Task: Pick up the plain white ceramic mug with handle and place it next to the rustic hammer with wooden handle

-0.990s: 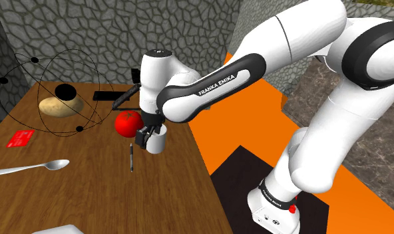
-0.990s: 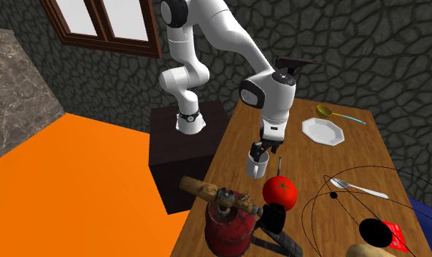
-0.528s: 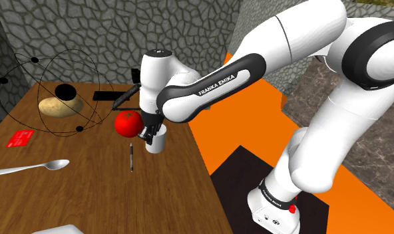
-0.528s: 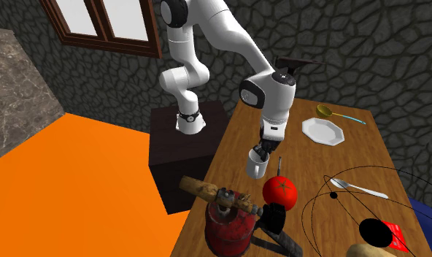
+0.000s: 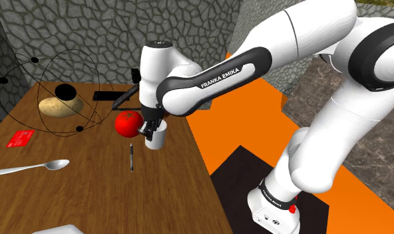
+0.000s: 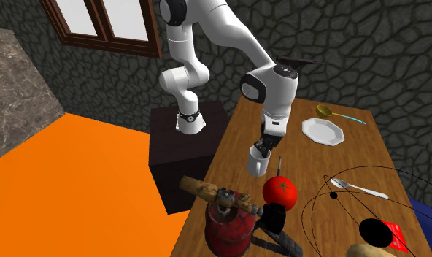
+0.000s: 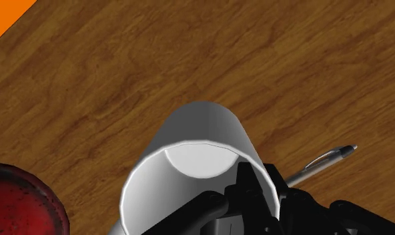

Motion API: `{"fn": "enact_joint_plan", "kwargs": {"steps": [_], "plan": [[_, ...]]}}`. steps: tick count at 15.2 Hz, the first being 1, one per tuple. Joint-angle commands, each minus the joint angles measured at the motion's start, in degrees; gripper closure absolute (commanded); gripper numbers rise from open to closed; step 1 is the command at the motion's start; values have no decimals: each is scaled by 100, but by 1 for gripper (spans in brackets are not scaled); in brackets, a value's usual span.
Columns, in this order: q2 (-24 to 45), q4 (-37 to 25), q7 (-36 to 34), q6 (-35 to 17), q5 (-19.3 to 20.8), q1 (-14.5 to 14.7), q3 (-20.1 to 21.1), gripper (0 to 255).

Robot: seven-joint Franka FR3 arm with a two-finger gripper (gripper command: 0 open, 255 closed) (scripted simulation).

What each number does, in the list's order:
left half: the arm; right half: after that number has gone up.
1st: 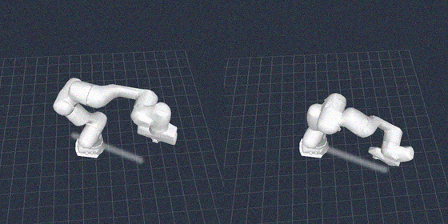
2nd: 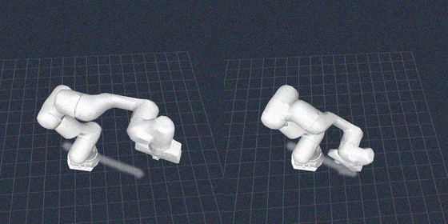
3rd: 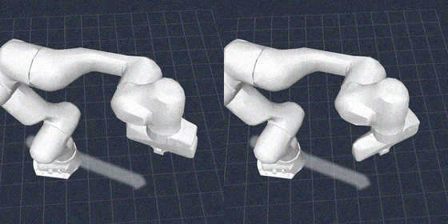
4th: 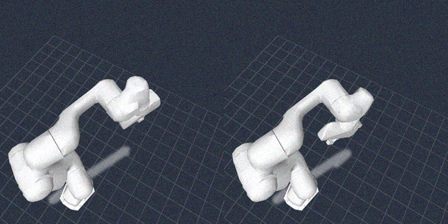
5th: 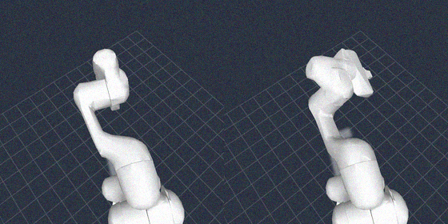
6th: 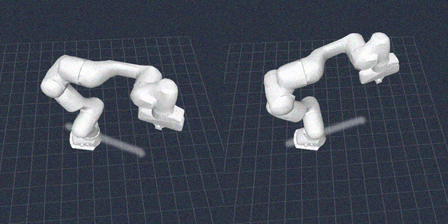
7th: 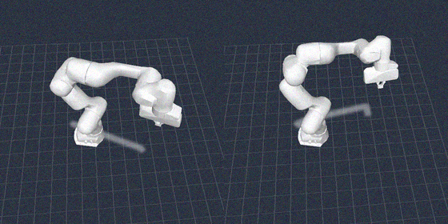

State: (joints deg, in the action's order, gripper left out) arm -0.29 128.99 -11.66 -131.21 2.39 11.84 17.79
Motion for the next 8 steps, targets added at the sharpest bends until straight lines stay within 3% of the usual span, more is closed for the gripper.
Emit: {"fn": "enact_joint_plan", "kwargs": {"steps": [1, 8], "plan": [[-92, -56, 34, 145, -42, -1, -2, 255], [-356, -340, 127, 678, -153, -3, -16, 255]]}}
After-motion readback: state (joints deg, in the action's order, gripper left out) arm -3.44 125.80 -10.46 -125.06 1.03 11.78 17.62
